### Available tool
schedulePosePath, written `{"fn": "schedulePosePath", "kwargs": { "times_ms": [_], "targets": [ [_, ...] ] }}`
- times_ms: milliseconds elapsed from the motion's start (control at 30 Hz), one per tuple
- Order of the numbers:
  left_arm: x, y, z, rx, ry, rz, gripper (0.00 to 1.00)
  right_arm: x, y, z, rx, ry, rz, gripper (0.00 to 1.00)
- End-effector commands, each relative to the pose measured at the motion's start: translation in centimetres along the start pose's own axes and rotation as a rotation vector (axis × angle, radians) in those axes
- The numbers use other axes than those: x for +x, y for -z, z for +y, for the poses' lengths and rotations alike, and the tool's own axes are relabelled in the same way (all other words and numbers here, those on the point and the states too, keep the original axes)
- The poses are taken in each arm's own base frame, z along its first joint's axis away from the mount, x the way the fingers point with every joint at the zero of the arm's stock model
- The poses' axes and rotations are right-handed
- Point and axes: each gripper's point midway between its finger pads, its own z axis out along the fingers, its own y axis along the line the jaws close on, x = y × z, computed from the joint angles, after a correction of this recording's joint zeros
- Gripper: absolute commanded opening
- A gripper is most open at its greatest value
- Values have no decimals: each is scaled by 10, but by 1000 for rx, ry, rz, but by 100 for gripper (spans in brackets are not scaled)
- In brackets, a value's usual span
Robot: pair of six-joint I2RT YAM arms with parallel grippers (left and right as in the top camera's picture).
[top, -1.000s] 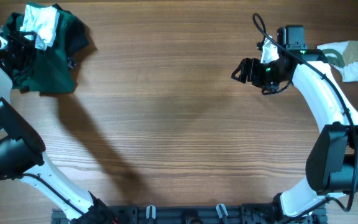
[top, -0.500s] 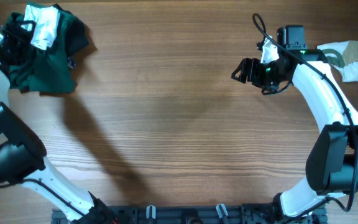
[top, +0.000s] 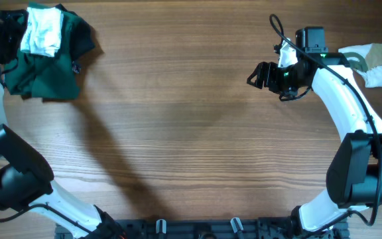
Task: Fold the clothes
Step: 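Lower the striped bundle onto the green garment with the left gripper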
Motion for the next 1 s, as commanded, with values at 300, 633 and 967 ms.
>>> {"fn": "schedulePosePath", "kwargs": {
  "times_ms": [300, 633, 967],
  "targets": [
    [28, -69, -41, -189, -459, -130, 4, -1, 0, 0, 4, 3, -9, 81],
    [13, -78, 6, -359, -457, -213, 4, -1, 0, 0, 5, 4, -9, 81],
    [39, -101, 73, -470, -418, -136, 4, -1, 0, 0, 5, 4, -9, 81]
  ]
}}
